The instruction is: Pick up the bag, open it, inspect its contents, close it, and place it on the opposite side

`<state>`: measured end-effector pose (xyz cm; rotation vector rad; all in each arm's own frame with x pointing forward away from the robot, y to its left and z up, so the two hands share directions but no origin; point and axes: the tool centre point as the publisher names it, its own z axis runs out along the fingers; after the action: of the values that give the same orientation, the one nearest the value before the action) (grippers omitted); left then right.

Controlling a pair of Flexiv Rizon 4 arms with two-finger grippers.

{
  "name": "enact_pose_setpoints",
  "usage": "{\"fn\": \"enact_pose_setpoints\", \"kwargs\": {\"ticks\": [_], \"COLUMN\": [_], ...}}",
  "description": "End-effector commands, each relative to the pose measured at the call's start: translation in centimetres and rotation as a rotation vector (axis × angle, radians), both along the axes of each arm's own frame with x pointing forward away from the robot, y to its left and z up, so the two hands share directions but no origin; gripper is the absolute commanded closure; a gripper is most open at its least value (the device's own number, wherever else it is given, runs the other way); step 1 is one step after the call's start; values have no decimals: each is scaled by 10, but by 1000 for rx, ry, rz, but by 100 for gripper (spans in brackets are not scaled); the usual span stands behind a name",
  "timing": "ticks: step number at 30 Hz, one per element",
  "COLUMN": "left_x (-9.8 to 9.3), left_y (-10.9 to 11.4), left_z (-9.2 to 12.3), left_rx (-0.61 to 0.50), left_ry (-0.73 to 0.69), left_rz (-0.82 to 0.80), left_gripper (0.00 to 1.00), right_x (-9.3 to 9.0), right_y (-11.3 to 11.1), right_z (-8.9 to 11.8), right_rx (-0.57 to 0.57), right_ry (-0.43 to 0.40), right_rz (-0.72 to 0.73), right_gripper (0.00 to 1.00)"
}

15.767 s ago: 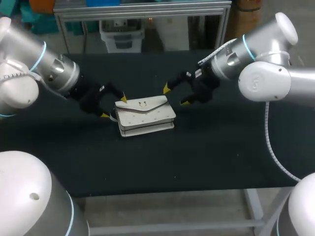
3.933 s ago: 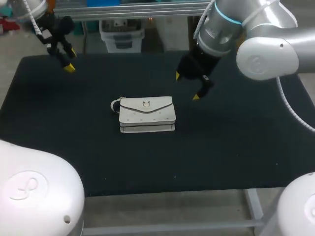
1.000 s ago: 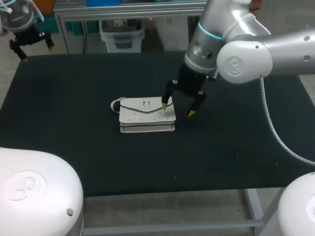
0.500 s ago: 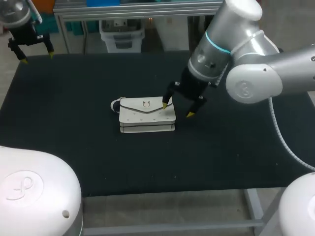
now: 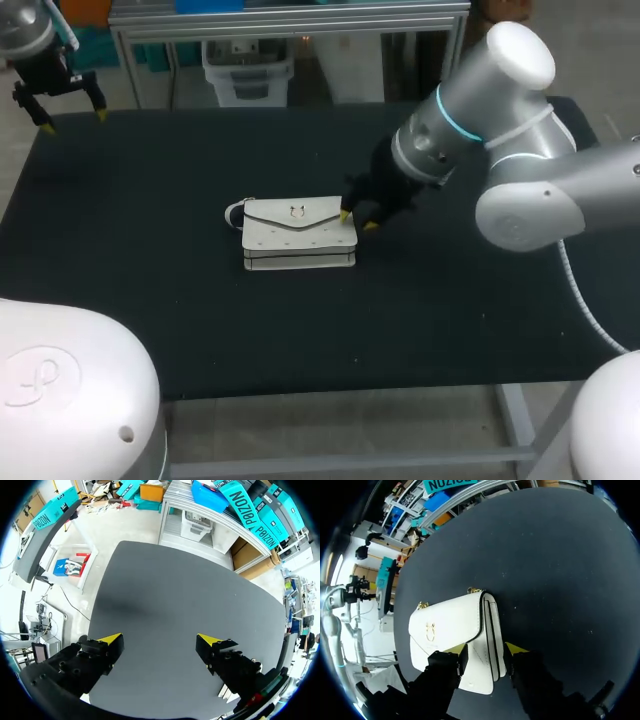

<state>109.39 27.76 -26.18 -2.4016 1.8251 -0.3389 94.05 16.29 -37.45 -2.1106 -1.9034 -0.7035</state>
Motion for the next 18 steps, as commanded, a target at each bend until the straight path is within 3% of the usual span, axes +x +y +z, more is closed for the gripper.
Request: {"fn": "enact_pose_setpoints", "kwargs": {"ticks": [1,8,11,17,18], "left_x": [1,1,1,1,1], "left_y": [0,0,0,0,0], "left_z": [0,0,0,0,0], "left_rx": [0,0,0,0,0], "left_ry": [2,2,2,2,2], "left_rz": [0,0,0,0,0], "left_gripper": [0,0,0,0,0], "right_x": [5,16,20,16,15], "right_y": [1,7,13,18,18], "right_z": [-8,-12,-14,-18,-18], "right_rx": [25,88,123,161,175], "right_ry": [-52,-69,-70,-68,-70], "right_rz": [-11,18,38,46,47], "right_gripper": [55,62,74,76,83]}}
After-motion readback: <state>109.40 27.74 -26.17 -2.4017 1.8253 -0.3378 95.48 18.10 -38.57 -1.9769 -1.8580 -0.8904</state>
